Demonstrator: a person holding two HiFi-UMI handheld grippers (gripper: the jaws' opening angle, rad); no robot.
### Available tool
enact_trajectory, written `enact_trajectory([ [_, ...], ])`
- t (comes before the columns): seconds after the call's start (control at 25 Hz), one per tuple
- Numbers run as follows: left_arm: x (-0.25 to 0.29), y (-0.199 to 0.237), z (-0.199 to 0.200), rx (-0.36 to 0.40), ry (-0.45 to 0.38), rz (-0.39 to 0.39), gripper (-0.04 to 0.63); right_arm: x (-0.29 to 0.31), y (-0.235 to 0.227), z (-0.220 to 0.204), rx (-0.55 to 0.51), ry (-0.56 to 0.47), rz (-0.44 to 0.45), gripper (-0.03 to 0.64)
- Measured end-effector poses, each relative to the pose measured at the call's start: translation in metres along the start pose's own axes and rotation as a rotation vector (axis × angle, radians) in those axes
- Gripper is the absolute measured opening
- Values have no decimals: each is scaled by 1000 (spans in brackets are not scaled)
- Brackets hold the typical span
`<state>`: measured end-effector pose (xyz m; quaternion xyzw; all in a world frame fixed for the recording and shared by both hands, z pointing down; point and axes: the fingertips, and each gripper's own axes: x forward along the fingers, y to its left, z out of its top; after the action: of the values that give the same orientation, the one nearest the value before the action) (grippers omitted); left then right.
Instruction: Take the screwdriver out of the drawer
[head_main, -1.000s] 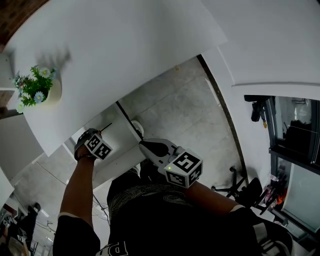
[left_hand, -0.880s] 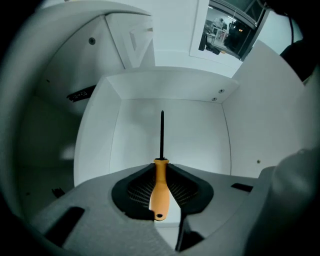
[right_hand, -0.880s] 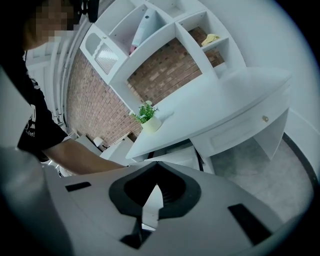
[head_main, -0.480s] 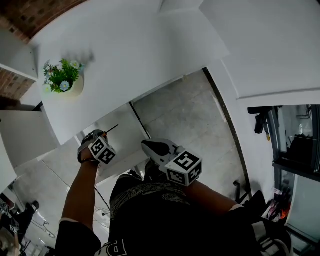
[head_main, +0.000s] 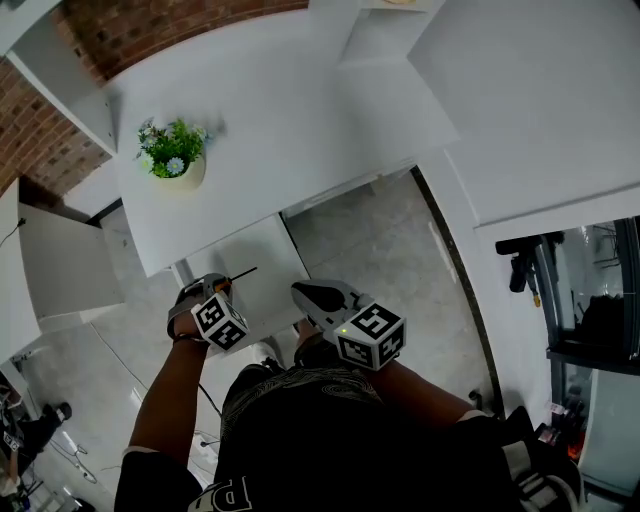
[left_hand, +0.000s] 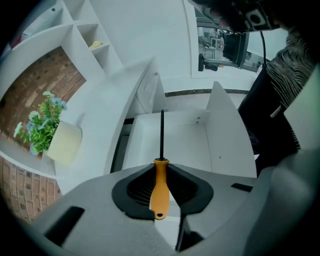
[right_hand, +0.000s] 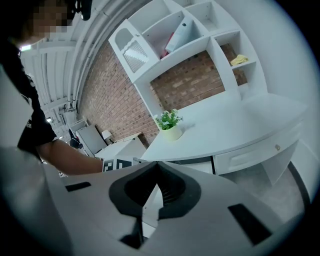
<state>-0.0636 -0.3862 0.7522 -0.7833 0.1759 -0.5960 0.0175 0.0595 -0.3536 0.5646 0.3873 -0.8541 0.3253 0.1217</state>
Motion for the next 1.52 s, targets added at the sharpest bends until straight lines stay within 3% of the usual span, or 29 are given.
enact_trajectory([
  [0.12,-26,2,1,-33,-41,23,81,-2,11,4,-38,-9,-5,4],
  [0.32,-67,6,0,-182,-149,35,81,-5,32,18,-96,-37,-17,4],
  [0.52,-104,5,-4,-240,-230,55,80,-12,60,28,-138,-78,-22,5],
  [0.8,-170,4,-2,-375,-402,38,80,-20,101,35,-168,-128,-13,4],
  [0.96,-209,2,-4,-479,-530,16,80,-22,122,35,-178,-153,-1,5],
  [1.32,-283,-3,-31,-710,-728,11,80,-28,164,35,-224,-189,11,4],
  [1.52,-316,-13,-40,-773,-832,-13,80,-35,178,37,-247,-210,6,3],
])
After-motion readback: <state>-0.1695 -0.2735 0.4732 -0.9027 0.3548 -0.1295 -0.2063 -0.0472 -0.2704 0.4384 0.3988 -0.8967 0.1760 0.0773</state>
